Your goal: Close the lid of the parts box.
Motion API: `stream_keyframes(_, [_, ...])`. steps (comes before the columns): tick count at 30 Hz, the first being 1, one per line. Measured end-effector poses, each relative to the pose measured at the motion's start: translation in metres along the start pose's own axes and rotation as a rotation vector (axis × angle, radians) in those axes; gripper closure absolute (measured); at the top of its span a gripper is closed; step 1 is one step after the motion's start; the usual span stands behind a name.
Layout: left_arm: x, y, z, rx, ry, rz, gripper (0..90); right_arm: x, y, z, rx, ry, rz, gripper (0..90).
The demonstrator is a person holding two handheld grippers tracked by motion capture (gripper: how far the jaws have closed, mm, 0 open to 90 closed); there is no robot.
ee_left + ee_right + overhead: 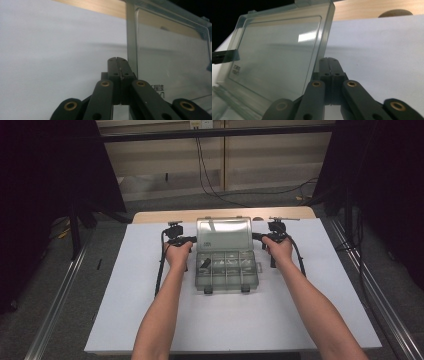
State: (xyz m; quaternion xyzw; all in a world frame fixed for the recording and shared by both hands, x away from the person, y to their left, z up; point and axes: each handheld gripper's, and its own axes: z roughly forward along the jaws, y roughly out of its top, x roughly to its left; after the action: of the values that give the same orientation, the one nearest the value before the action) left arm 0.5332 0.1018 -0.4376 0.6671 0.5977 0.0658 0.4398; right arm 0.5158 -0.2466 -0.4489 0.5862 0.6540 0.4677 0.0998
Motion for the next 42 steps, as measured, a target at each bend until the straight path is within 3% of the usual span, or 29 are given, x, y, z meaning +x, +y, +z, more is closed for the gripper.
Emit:
stream_keyframes(3, [-0.004, 0.003, -0.009, -0.011, -0.031, 0.005, 90.0, 0.000, 0.004, -0.009, -0.017, 0.045, 0.016, 90.0])
stream_keyframes(5, [-0.008, 0.004, -0.014, -0.017, -0.041, 0.019, 90.0, 0.003, 0.007, -0.015, -0.024, 0.053, 0.001, 90.0])
stream_keyframes(6, [-0.010, 0.004, -0.017, -0.014, -0.033, 0.045, 90.0, 0.005, 0.007, -0.018, -0.032, 0.059, -0.006, 90.0])
stream_keyframes(9, [-0.013, 0.004, -0.023, -0.020, -0.029, 0.054, 90.0, 0.010, 0.009, -0.025, -0.033, 0.058, -0.032, 90.0])
stream_keyframes(23, [-0.029, 0.002, -0.043, -0.028, 0.026, 0.175, 90.0, 0.028, 0.006, -0.040, -0.050, -0.015, -0.143, 90.0])
stream_keyframes(30, [-0.033, -0.001, -0.048, -0.034, 0.034, 0.191, 90.0, 0.035, 0.003, -0.046, -0.057, -0.045, -0.203, 90.0])
stream_keyframes(42, [-0.038, -0.005, -0.053, -0.032, 0.060, 0.216, 90.0, 0.041, -0.003, -0.053, -0.067, -0.058, -0.238, 90.0])
